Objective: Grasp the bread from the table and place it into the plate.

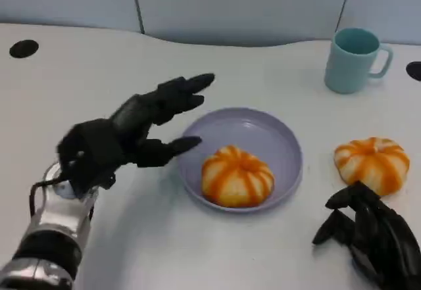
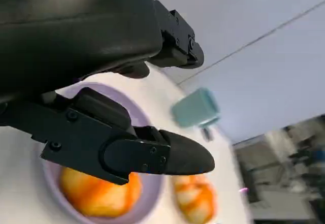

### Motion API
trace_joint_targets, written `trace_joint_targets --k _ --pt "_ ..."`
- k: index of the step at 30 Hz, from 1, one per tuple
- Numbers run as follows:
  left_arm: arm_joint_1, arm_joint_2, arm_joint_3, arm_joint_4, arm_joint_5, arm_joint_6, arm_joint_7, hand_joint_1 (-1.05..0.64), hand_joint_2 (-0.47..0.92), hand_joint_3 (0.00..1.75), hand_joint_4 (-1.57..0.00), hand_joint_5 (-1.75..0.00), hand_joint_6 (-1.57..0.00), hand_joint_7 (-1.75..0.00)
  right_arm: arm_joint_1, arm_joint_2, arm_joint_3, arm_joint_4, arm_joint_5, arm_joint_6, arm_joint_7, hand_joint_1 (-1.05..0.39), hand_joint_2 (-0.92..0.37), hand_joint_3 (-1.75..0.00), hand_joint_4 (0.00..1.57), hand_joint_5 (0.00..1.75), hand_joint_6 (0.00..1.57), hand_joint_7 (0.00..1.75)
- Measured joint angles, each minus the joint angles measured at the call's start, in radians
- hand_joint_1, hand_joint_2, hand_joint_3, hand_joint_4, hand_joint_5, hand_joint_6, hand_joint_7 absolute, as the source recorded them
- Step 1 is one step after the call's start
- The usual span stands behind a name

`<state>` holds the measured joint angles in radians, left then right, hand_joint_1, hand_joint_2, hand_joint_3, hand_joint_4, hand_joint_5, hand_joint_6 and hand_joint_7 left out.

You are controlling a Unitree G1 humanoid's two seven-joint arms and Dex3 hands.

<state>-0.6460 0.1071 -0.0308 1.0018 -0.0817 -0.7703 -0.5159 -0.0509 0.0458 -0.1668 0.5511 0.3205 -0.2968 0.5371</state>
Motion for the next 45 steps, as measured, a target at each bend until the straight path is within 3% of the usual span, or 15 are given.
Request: trace_joint_targets --k 4,8,11,12,14,19,22,25,28,45 --pt "0.14 -0.045 0.059 -0.131 -0.132 0.04 -0.046 -0.56 0.92 0.24 -0.56 -0.62 -0.61 -0.13 0.003 -0.002 0.001 -0.005 -0.006 0.001 -0.006 -0.48 -0.92 -0.49 0.53 1.75 0.39 1.63" --pt "0.296 -0.108 0.121 -0.311 -0.317 0.216 -0.089 -0.45 0.92 0.2 -0.7 -0.75 -0.76 -0.17 0.004 -0.003 0.001 -0.004 -0.006 0.0 -0.004 -0.49 -0.92 -0.48 0.54 1.75 0.39 1.62" --pt "0.384 -0.141 0.145 -0.435 -0.397 0.353 -0.087 -0.43 0.92 0.2 -0.72 -0.8 -0.79 -0.17 0.003 -0.003 0.002 -0.002 -0.01 -0.002 -0.004 -0.5 -0.92 -0.48 0.54 1.75 0.4 1.62" --pt "0.399 -0.147 0.148 -0.462 -0.411 0.384 -0.086 -0.43 0.92 0.24 -0.71 -0.95 -0.83 -0.23 0.003 -0.003 0.003 -0.001 -0.012 -0.003 -0.004 -0.5 -0.92 -0.47 0.53 1.75 0.4 1.61" --pt "0.439 -0.156 0.156 -0.534 -0.422 0.438 -0.074 -0.43 0.92 0.25 -0.7 -1.07 -0.86 -0.29 0.003 -0.003 0.004 -0.001 -0.013 -0.004 -0.006 -0.5 -0.92 -0.47 0.53 1.75 0.4 1.61" --pt "0.541 -0.162 0.184 -0.655 -0.444 0.531 -0.028 -0.41 0.92 0.24 -0.7 -1.17 -0.89 -0.36 0.006 -0.003 0.004 -0.005 -0.012 -0.003 -0.016 -0.49 -0.92 -0.47 0.52 1.75 0.39 1.6" --pt "0.569 -0.162 0.192 -0.69 -0.446 0.569 -0.009 -0.37 0.92 0.21 -0.67 -1.3 -0.79 -0.64 0.007 -0.002 0.007 -0.01 -0.012 0.0 -0.015 -0.48 -0.92 -0.48 0.51 1.75 0.38 1.6" --pt "0.6 -0.163 0.195 -0.701 -0.448 0.605 0.008 -0.35 0.92 0.21 -0.66 -1.34 -0.77 -0.73 0.008 -0.002 0.007 -0.011 -0.009 0.003 -0.014 -0.48 -0.92 -0.49 0.52 1.75 0.38 1.61" --pt "0.615 -0.168 0.199 -0.7 -0.441 0.621 0.037 -0.34 0.9 0.21 -0.63 -1.45 -0.68 -1.06 0.008 -0.002 0.008 -0.011 -0.009 0.003 -0.014 -0.48 -0.92 -0.49 0.54 1.75 0.39 1.62" --pt "0.599 -0.144 0.211 -0.548 -0.317 0.573 0.061 -0.38 0.84 0.35 -0.67 -1.51 -0.69 -1.19 0.009 -0.007 0.007 -0.015 -0.015 -0.001 -0.015 -0.49 -0.92 -0.49 0.53 1.75 0.39 1.62"
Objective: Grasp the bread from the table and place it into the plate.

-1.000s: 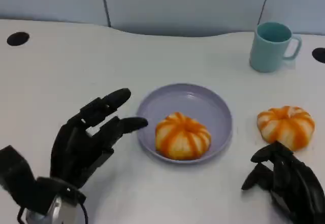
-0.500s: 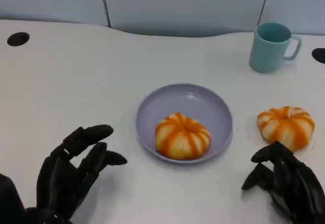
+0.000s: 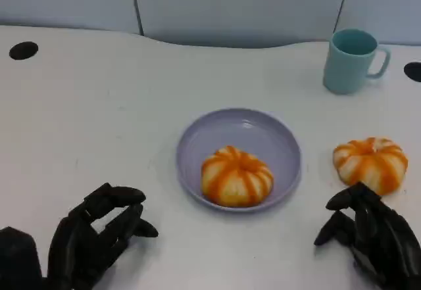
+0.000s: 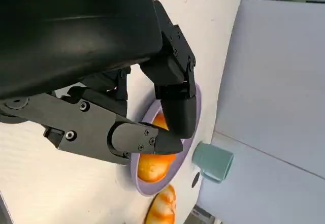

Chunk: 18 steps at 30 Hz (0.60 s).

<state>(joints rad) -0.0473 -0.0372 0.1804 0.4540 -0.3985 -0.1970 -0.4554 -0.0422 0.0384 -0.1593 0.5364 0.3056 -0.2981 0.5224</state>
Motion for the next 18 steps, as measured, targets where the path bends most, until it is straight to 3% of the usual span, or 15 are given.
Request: trace_joint_targets --k 8,18 --pt "-0.019 0.0 0.004 0.022 0.012 -0.007 -0.009 -0.37 0.71 0.59 -0.67 -1.51 -0.69 -1.17 0.0 -0.008 -0.005 0.0 0.005 0.001 0.001 -0.49 -0.92 -0.48 0.52 1.75 0.38 1.61" --pt "-0.032 0.0 0.004 0.064 0.018 -0.03 -0.015 -0.39 0.72 0.59 -0.66 -1.52 -0.66 -1.21 -0.018 -0.009 -0.015 0.031 0.004 0.002 -0.001 -0.49 -0.92 -0.49 0.51 1.75 0.38 1.62"
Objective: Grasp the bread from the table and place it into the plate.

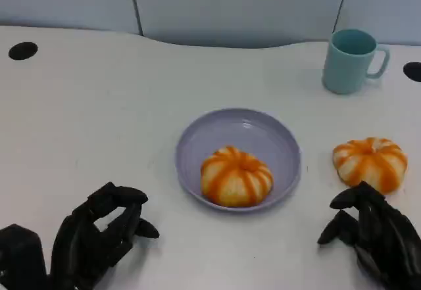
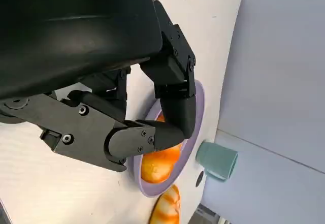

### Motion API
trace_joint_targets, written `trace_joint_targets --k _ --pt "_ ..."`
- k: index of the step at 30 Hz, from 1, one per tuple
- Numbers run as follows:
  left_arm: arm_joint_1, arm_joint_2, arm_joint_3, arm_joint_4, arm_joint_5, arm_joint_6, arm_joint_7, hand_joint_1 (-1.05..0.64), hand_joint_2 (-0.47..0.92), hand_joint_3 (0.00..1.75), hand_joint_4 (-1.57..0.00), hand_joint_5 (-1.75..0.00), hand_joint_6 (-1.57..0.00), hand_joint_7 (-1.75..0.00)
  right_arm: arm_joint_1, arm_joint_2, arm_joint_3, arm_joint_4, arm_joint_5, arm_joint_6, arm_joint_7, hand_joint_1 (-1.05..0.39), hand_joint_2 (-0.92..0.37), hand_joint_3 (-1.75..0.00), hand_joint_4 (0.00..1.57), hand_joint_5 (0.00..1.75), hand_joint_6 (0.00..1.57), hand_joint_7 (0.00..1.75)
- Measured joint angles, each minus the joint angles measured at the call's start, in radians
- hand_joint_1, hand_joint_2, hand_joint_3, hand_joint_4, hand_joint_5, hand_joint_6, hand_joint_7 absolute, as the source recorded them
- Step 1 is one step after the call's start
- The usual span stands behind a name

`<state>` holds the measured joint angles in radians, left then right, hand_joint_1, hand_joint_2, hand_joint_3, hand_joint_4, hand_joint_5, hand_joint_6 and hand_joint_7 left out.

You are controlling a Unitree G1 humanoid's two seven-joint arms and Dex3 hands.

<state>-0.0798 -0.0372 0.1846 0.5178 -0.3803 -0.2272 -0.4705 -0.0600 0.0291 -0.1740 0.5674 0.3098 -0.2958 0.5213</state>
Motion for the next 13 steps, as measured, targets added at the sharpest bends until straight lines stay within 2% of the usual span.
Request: trace_joint_targets --k 10,13 --pt "-0.021 -0.001 0.009 0.015 -0.004 0.003 -0.021 -0.39 0.71 0.58 -0.64 -1.51 -0.66 -1.23 -0.011 -0.002 -0.004 0.021 0.008 -0.01 0.02 -0.44 -0.92 -0.51 0.48 1.75 0.36 1.62" --pt "-0.021 -0.001 0.01 0.012 -0.004 0.003 -0.021 -0.38 0.72 0.57 -0.64 -1.51 -0.65 -1.22 -0.011 -0.003 -0.004 0.021 0.01 -0.01 0.022 -0.46 -0.92 -0.51 0.51 1.75 0.36 1.62"
